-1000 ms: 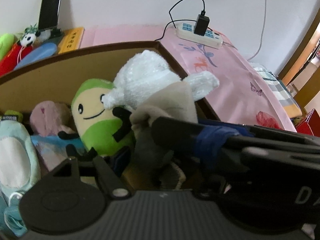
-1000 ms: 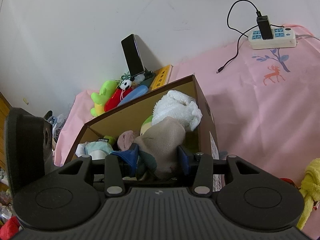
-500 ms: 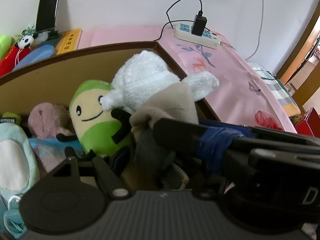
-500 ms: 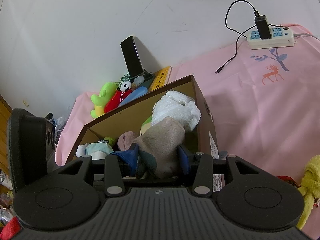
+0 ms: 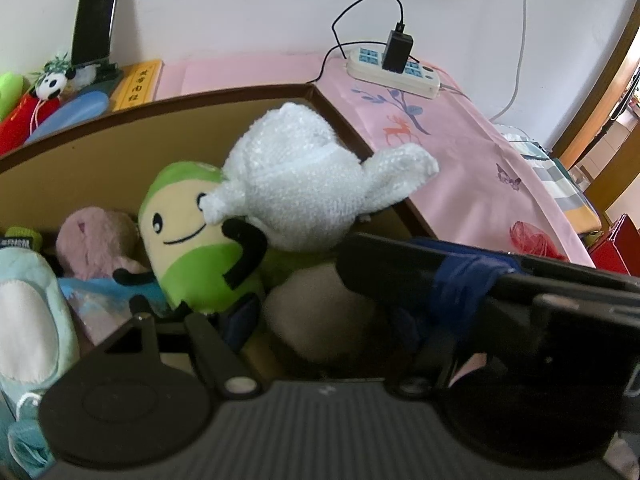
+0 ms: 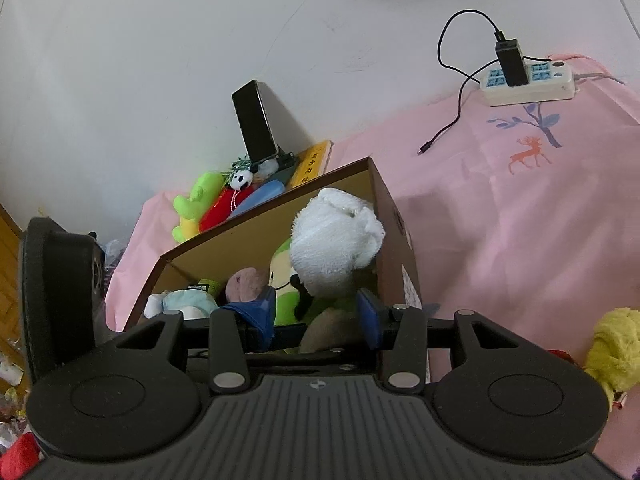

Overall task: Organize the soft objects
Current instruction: 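Withdraw the open right gripper from the box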

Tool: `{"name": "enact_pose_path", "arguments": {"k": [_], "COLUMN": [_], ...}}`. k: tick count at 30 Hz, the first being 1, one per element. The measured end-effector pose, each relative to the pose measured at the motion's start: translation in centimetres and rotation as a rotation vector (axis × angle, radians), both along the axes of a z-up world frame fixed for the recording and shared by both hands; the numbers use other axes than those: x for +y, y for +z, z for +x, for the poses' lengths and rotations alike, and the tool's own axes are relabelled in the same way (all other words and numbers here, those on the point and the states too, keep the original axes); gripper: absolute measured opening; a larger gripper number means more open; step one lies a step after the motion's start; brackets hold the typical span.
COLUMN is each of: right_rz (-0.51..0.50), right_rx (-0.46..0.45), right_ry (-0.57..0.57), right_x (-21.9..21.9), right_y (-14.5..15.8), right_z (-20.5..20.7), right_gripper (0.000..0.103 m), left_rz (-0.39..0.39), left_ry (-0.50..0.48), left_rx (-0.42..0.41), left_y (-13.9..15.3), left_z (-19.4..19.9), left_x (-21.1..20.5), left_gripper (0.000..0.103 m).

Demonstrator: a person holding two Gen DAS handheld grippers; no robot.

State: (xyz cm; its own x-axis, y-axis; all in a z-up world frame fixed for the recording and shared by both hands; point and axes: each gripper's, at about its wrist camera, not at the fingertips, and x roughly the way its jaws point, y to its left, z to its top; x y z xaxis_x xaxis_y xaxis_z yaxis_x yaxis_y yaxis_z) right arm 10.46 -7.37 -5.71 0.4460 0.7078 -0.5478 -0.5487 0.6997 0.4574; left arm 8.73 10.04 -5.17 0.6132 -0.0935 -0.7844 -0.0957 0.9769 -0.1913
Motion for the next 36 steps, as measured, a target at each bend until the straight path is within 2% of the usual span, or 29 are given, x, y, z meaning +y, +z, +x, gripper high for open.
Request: {"name": "enact_pose_path", "arguments": {"k": [10,21,25,36], "right_rz": [0.01,0.009,0.008,0.008], "right_rx": [0.008,-0.027,-0.042,-0.04], "right_ry": [-0.009,-0.003,0.0,-0.005], "right_x": [-0.3,-0.9,-1.2,-1.3], "right_y": [0.0,0.4,0.5,0.4], "right_z": [-0.3,-0.9,-1.2,-1.2], "right_gripper": [0.028,0.027,0.027,0.023], "left_rz": [0.002,0.008,0.027,0.048], "left_ry": [-0.005,-0.017,-0.016,-0.007], "left_rx": [-0.011,-0.058,-0.084,-0.091], "left_y": [0.0,0.1,0.2,0.2], "left_z": [-0.1,-0.7,-1.1,-1.1], "left_x": [0.0,-0.2,-0.4,-0.7], "left_gripper": [0.069,0.069,0.069,0.069]}}
